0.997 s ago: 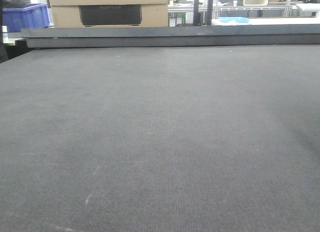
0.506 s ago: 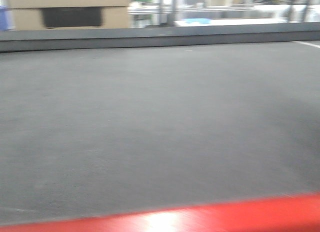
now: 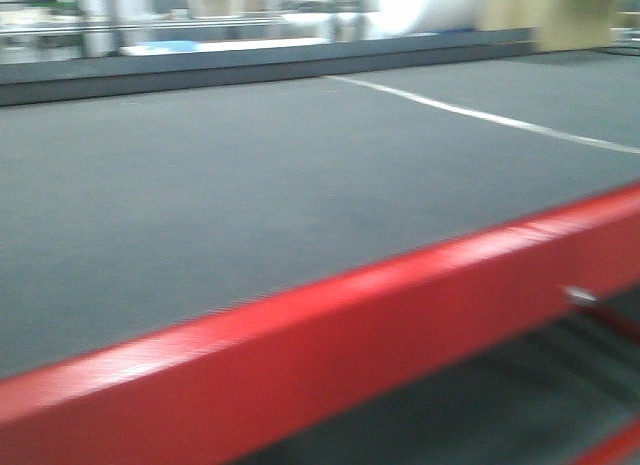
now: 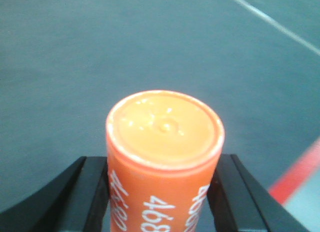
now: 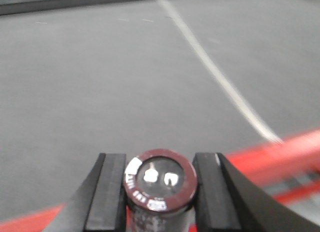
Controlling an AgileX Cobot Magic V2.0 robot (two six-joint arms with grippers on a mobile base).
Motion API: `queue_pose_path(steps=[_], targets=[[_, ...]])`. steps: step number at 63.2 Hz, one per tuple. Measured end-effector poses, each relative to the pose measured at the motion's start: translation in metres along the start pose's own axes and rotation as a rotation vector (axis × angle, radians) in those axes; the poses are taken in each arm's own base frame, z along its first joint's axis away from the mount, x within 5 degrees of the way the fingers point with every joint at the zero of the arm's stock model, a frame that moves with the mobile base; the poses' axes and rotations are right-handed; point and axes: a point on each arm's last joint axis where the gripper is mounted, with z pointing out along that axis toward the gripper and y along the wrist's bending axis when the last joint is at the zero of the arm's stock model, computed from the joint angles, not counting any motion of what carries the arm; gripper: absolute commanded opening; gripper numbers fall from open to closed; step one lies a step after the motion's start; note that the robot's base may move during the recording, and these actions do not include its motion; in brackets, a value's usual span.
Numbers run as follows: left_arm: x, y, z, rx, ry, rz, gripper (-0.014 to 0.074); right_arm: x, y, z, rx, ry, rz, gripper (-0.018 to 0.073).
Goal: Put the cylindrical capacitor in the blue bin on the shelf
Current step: 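Keep both cylinders gripped while the base drives to the blue-bin shelf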
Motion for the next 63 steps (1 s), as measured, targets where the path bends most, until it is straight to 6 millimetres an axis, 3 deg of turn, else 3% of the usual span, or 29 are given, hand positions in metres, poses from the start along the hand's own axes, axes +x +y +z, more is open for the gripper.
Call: queue_pose_path(steps=[63], targets=[[0.0, 0.0, 0.0, 0.0, 0.0, 0.0, -0.0111, 0.0, 0.0, 0.0, 0.0, 0.0, 0.0, -0.0154]])
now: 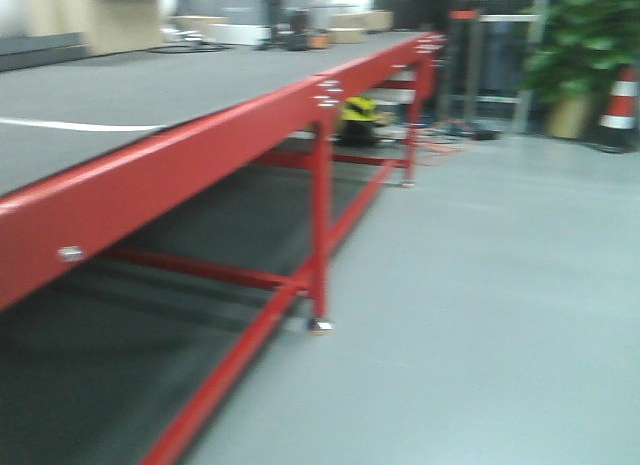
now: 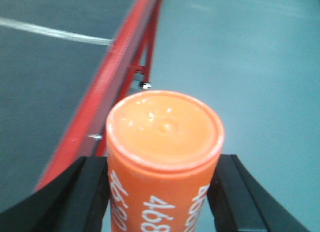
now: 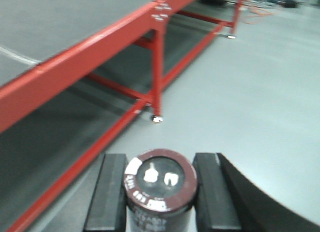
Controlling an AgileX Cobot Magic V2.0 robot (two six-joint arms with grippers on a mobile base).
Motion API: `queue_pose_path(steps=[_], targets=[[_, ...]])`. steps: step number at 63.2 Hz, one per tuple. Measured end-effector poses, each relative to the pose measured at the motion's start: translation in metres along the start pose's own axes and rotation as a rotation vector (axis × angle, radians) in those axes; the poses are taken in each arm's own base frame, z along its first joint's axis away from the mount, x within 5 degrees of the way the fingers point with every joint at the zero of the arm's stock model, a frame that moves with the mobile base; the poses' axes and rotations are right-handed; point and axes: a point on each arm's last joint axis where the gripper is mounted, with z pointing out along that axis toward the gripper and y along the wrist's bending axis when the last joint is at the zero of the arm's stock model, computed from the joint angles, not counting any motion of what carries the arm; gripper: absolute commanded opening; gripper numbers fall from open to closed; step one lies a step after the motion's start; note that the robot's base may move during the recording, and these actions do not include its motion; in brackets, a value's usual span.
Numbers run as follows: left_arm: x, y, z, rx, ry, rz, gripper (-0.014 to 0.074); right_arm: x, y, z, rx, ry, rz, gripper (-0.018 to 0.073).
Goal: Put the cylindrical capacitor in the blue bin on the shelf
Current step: 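Keep both cylinders gripped while the base drives to the blue-bin shelf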
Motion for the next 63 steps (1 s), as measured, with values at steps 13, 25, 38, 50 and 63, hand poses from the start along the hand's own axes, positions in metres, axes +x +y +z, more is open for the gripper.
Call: queue_pose_path(steps=[13, 25, 38, 50, 63], targets=[[0.0, 0.0, 0.0, 0.0, 0.0, 0.0, -0.0111, 0.0, 0.0, 0.0, 0.0, 0.0, 0.0, -0.0154], [0.0, 0.0, 0.0, 0.0, 0.0, 0.0, -0.0111, 0.0, 0.0, 0.0, 0.0, 0.0, 0.0, -0.0154], [0.0, 0.0, 0.0, 0.0, 0.0, 0.0, -0.0111, 0.0, 0.0, 0.0, 0.0, 0.0, 0.0, -0.0154], [0.0, 0.0, 0.0, 0.0, 0.0, 0.0, -0.0111, 0.0, 0.0, 0.0, 0.0, 0.0, 0.0, -0.0154], [0.0, 0.0, 0.0, 0.0, 0.0, 0.0, -0.0111, 0.0, 0.0, 0.0, 0.0, 0.0, 0.0, -0.0154]])
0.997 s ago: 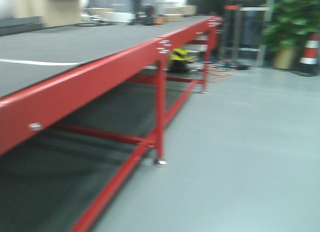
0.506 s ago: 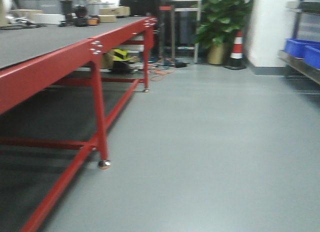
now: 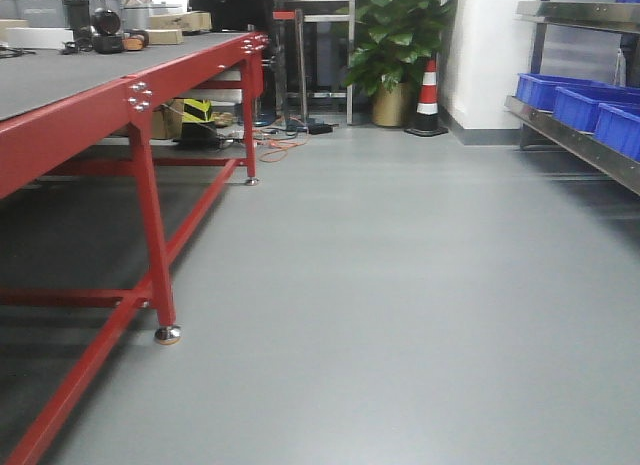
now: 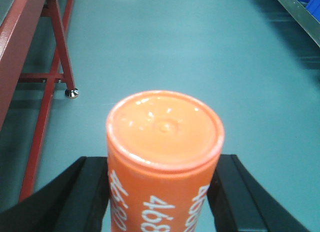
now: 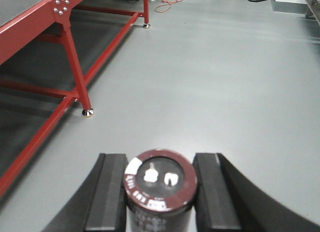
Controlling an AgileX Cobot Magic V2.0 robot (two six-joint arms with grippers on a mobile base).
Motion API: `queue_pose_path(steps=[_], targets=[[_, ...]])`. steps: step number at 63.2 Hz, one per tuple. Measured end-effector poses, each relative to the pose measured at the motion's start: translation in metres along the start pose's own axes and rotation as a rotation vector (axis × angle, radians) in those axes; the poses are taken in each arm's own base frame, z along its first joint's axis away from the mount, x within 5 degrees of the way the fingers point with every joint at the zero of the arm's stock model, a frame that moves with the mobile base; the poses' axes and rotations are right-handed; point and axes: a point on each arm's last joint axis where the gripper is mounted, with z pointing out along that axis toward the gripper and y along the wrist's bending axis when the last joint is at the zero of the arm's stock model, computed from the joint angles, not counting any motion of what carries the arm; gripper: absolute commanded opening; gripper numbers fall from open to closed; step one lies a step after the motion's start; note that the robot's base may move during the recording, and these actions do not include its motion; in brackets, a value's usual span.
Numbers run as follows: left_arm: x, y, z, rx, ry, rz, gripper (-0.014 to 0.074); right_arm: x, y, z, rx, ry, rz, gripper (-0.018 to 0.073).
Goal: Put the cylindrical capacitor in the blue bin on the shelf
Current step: 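Keep both cylinders gripped while the base drives to the blue-bin shelf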
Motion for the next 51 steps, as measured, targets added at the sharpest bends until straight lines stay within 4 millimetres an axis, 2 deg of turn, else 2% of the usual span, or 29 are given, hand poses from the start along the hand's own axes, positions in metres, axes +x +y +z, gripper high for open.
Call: queue_pose_path(steps=[51], targets=[[0.0, 0.0, 0.0, 0.0, 0.0, 0.0, -0.0111, 0.0, 0.0, 0.0, 0.0, 0.0, 0.0, -0.0154]])
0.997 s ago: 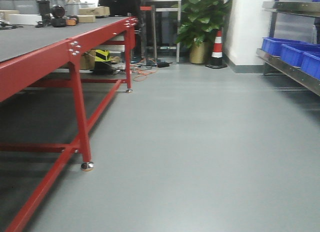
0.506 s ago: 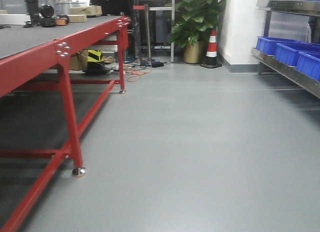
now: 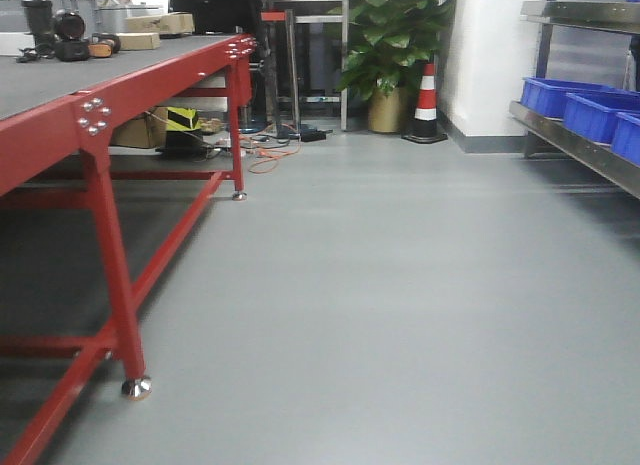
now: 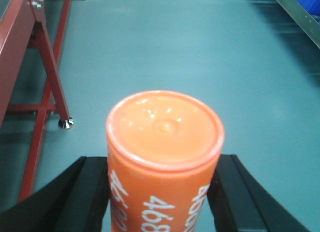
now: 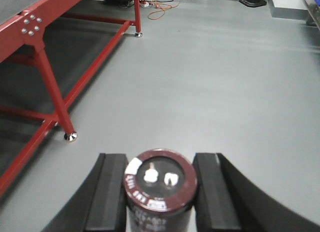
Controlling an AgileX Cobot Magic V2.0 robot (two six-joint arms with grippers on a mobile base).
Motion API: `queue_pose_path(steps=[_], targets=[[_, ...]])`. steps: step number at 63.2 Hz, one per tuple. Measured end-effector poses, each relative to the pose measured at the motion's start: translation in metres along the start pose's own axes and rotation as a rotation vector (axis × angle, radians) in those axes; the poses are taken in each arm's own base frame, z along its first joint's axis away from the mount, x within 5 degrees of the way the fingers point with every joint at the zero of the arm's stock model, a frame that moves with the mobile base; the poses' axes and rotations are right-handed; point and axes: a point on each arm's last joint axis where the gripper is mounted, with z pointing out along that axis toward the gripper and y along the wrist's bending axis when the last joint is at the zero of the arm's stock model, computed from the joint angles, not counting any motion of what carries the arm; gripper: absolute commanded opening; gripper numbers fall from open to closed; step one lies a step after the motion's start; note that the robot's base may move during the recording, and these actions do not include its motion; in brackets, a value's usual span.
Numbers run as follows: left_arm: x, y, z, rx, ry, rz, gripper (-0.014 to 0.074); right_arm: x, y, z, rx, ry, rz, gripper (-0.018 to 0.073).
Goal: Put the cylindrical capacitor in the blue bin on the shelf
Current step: 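Keep both cylinders gripped while the base drives to the blue-bin shelf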
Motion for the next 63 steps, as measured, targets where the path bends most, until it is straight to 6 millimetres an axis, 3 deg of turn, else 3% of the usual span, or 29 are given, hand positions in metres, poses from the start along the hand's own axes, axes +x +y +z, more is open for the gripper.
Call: queue_pose_path(steps=[63], targets=[[0.0, 0.0, 0.0, 0.0, 0.0, 0.0, -0.0111, 0.0, 0.0, 0.0, 0.0, 0.0, 0.0, -0.0154]])
